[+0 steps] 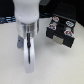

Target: Open the kcup holder, insert the kcup into the holder, and close the kcup holder

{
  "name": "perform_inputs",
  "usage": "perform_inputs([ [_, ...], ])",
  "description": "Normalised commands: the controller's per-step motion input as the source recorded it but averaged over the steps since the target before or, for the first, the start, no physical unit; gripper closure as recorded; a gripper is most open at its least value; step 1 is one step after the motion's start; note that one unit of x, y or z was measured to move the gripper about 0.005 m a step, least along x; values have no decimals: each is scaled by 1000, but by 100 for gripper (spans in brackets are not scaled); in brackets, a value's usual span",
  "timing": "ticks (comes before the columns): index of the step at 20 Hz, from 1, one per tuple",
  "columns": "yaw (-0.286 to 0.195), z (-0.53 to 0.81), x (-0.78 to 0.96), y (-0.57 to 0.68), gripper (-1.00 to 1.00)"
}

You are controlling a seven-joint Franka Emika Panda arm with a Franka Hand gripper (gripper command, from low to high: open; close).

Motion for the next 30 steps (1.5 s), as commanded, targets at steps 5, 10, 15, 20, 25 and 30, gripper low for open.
perform_inputs([
  [5,12,843,32,421,100],
  [10,10,808,52,464,100],
  [15,34,670,22,531,100],
  [20,44,443,-55,570,100],
  [25,28,461,-15,596,100],
  [30,34,267,-37,597,100],
])
